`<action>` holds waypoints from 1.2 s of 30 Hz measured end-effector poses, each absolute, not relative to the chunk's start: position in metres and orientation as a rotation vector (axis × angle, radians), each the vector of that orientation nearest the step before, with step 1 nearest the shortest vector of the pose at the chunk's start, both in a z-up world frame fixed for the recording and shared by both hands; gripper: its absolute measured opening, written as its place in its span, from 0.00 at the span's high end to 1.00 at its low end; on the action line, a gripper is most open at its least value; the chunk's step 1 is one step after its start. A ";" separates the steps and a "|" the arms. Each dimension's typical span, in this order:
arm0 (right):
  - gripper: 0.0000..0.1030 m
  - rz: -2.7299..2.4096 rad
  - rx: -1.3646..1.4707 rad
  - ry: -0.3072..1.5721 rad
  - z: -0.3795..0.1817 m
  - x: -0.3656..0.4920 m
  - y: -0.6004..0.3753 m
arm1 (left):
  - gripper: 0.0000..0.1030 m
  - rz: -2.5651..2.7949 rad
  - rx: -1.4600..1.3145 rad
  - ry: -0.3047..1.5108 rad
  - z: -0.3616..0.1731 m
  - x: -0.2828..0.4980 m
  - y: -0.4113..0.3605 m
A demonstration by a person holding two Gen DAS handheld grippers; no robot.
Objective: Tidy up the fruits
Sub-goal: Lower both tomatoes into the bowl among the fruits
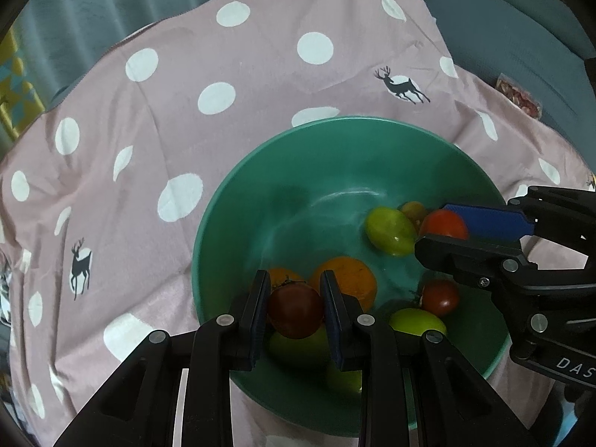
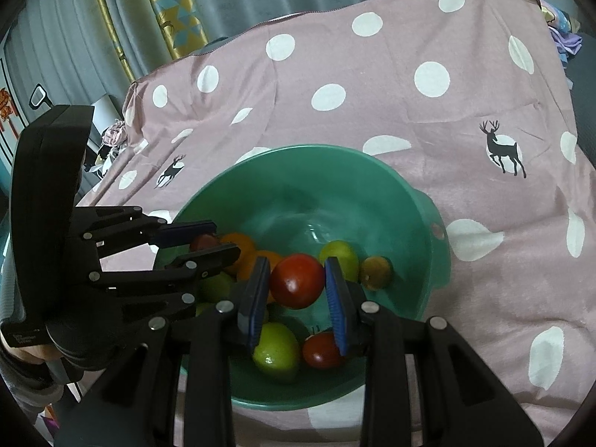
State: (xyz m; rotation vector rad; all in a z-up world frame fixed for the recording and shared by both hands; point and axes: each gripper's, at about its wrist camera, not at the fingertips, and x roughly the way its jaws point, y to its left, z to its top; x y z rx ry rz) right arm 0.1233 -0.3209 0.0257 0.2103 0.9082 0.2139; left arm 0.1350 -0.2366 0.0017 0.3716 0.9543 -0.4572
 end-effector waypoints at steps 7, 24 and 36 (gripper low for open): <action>0.71 0.214 0.188 0.912 0.027 0.125 -0.318 | 0.73 -0.452 0.384 0.965 -0.002 0.135 -0.237; 0.69 0.201 0.205 0.900 0.028 0.121 -0.321 | 0.73 -0.445 0.395 0.978 -0.004 0.135 -0.240; 0.52 0.171 0.228 0.879 0.033 0.112 -0.330 | 0.36 -0.440 0.379 0.955 0.004 0.130 -0.239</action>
